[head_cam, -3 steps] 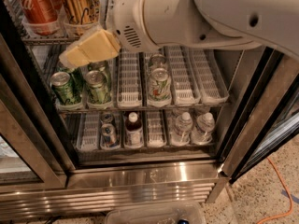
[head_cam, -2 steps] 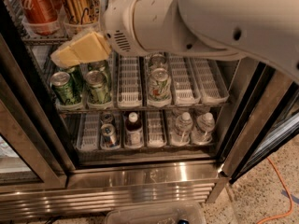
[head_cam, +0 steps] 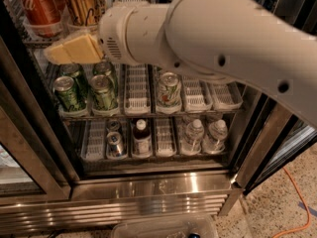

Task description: Pick orange can from middle shelf of fridge

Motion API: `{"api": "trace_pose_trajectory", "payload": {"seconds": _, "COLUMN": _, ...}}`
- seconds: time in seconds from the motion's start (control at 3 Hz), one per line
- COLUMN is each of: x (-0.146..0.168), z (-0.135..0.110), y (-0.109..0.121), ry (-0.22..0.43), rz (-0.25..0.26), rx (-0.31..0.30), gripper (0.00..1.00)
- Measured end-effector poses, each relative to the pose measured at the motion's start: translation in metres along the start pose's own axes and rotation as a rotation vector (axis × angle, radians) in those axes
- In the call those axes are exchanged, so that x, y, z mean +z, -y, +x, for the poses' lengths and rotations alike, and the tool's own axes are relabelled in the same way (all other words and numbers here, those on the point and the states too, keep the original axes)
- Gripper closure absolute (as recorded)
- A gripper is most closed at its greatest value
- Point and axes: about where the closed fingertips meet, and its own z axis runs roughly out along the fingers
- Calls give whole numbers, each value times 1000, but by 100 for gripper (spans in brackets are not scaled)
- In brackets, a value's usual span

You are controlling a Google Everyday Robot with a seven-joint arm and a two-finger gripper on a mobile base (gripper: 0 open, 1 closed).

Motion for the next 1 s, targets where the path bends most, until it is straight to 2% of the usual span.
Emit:
{"api": "trace_pose_trajectory", "payload": {"seconds": 0.67, "x": 23, "z": 4, "y": 8, "ry": 61, "rz": 58, "rx": 61, "gripper": 0}}
{"api": "trace_pose_trajectory", "payload": {"seconds": 1.0, "x": 35, "z": -2, "y": 11, "ry": 97, "rz": 69, "rx": 66, "gripper": 0}}
